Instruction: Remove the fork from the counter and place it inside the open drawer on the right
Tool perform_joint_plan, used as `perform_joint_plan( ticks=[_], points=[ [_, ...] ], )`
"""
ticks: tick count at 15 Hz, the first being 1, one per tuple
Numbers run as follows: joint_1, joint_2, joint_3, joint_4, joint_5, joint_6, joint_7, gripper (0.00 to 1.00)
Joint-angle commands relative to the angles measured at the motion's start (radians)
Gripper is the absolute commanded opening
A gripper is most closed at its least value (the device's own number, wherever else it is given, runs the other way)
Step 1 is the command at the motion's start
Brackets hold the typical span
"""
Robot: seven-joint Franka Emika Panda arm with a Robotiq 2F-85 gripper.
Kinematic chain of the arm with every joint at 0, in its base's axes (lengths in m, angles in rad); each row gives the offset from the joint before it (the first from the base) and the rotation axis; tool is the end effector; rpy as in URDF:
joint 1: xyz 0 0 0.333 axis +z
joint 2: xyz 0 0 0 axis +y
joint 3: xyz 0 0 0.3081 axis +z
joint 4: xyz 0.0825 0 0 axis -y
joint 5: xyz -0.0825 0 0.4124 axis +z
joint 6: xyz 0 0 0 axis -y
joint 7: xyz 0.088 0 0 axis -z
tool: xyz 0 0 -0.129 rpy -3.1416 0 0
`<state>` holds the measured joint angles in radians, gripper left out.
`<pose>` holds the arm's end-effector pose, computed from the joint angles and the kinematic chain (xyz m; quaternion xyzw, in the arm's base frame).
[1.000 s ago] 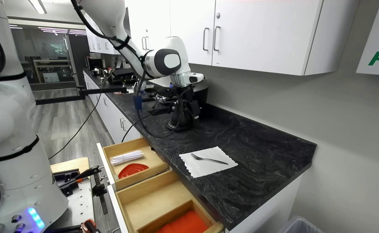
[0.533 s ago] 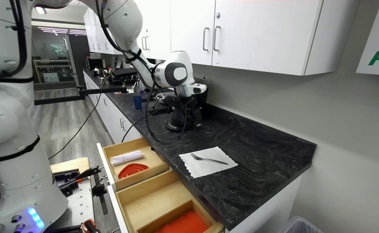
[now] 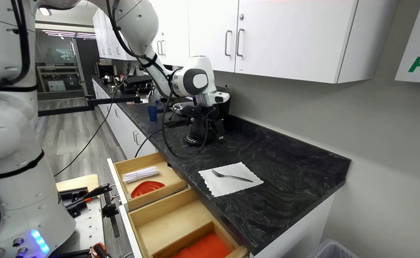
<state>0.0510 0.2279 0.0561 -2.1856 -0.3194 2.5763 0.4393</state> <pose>0.5900 0.0653 0.2486 0.9919 -0.0389 0.1024 0.0644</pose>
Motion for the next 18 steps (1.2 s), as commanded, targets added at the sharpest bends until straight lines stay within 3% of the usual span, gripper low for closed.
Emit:
perform_joint_plan(
  ticks=[1, 7, 18],
  points=[
    [0.033, -0.001, -0.034, 0.000, 0.015, 0.001, -0.012, 1.00],
    [0.065, 0.080, -0.091, 0.078, -0.028, 0.039, 0.050, 1.00],
    [0.085, 0.251, -0.126, 0.199, 0.237, -0.017, 0.177, 1.00]
  ],
)
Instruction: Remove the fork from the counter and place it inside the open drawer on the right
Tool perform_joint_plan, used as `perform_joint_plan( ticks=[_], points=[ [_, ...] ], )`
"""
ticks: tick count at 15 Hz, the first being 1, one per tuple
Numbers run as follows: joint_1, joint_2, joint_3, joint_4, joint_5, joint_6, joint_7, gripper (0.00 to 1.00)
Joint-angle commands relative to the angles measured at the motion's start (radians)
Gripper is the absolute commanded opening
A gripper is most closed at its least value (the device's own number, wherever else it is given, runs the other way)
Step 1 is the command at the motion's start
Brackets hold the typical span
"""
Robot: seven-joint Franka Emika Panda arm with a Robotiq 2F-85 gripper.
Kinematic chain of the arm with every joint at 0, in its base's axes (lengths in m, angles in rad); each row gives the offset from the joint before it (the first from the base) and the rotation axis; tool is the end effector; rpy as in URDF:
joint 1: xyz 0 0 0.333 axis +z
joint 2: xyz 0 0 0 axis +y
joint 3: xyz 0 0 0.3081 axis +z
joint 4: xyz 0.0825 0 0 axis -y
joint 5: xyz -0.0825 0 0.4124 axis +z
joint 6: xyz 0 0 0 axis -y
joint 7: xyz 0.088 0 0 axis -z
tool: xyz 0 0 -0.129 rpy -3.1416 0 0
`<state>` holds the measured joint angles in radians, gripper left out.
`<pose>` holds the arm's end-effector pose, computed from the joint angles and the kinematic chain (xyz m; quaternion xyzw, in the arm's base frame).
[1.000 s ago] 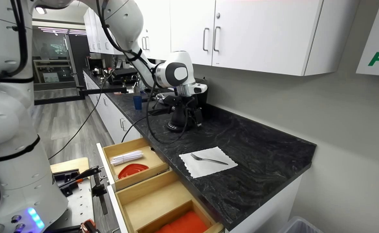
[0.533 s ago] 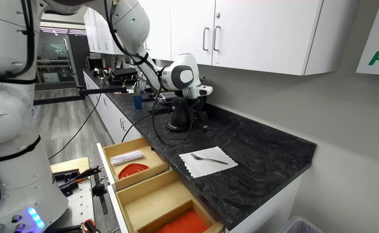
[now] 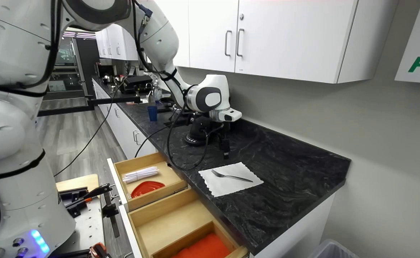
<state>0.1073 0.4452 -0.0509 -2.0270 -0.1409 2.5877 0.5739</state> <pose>0.6290 0.0364 0.1856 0.9776 -0.1959 0.0704 0.0309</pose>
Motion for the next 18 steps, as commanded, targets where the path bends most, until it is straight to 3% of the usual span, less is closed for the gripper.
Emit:
perform_joint_plan(
  ticks=[1, 7, 18],
  points=[
    [0.029, 0.042, -0.017, 0.045, 0.080, -0.025, 0.040, 1.00],
    [0.039, 0.083, -0.033, 0.074, 0.141, 0.005, 0.081, 1.00],
    [0.065, 0.220, -0.076, 0.172, 0.153, -0.008, 0.238, 1.00]
  ],
)
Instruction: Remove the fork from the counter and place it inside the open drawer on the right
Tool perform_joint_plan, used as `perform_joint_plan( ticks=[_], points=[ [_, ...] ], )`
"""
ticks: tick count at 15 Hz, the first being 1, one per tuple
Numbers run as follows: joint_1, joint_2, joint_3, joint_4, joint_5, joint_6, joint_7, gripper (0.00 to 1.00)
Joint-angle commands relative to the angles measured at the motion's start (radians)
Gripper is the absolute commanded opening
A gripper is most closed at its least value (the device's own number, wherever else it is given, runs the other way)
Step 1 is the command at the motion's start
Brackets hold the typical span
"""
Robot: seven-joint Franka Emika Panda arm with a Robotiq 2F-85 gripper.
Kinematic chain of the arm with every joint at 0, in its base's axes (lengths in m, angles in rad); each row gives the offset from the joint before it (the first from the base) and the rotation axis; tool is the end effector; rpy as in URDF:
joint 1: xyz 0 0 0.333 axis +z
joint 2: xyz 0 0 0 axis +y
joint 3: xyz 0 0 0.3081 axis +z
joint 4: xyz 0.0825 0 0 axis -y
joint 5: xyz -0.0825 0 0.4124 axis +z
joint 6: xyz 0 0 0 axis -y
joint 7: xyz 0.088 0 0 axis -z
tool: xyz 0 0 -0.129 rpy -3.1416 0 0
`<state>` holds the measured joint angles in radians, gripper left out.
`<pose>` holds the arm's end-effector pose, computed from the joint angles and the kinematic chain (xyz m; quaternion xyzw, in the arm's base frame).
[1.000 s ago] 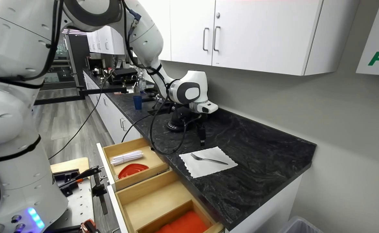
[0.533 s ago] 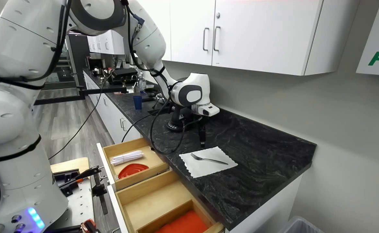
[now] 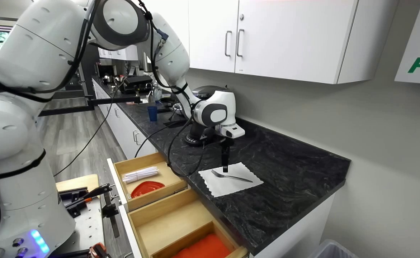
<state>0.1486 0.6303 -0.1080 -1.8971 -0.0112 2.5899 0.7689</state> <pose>0.6494 0.0265 0.1228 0.9389 -0.3407 0.0438 0.0188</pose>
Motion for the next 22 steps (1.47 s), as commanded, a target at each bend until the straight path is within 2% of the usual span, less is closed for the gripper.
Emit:
perform_joint_plan(
  ticks=[1, 11, 22],
  points=[
    [0.025, 0.041, -0.020, 0.048, 0.026, -0.006, 0.049, 1.00],
    [0.047, 0.083, -0.080, 0.074, 0.013, -0.002, 0.174, 1.00],
    [0.035, 0.104, -0.064, 0.062, 0.027, 0.000, 0.203, 1.00]
  ],
)
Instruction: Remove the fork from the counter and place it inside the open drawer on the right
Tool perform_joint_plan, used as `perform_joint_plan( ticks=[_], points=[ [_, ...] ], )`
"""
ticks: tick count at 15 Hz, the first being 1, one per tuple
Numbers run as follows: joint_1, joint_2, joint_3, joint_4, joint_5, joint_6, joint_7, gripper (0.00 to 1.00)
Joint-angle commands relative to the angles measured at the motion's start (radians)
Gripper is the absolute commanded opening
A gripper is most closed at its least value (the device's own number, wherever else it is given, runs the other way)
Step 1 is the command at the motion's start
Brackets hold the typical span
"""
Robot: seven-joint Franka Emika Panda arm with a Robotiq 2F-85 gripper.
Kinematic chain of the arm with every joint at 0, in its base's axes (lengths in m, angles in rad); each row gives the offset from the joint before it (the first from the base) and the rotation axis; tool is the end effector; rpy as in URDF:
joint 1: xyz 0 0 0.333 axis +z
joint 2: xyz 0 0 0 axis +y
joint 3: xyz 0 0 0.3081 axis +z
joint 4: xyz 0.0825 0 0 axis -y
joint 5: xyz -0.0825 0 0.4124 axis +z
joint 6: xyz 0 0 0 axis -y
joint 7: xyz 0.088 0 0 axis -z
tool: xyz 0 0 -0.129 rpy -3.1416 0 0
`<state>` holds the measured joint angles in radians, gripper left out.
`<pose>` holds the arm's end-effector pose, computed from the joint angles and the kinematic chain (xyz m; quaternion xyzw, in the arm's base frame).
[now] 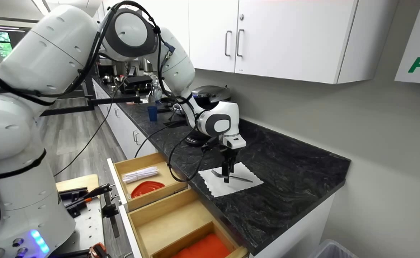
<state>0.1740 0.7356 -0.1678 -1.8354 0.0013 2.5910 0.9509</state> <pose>0.6530 0.0038 0.0825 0.8987 -0.4349 0.0386 0.0425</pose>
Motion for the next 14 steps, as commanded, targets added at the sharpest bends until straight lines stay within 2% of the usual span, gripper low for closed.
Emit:
perform_joint_plan(
  ticks=[1, 3, 4, 6, 14],
  points=[
    [0.007, -0.002, 0.001, -0.001, 0.017, 0.001, 0.016, 1.00],
    [0.003, -0.003, 0.008, -0.007, 0.018, 0.010, 0.005, 1.00],
    [0.000, -0.005, 0.013, -0.012, 0.019, 0.018, -0.004, 0.75],
    [-0.004, -0.015, 0.019, -0.026, 0.019, 0.036, -0.015, 0.67],
    [-0.002, -0.022, 0.019, -0.036, 0.018, 0.059, -0.019, 0.13]
  ],
)
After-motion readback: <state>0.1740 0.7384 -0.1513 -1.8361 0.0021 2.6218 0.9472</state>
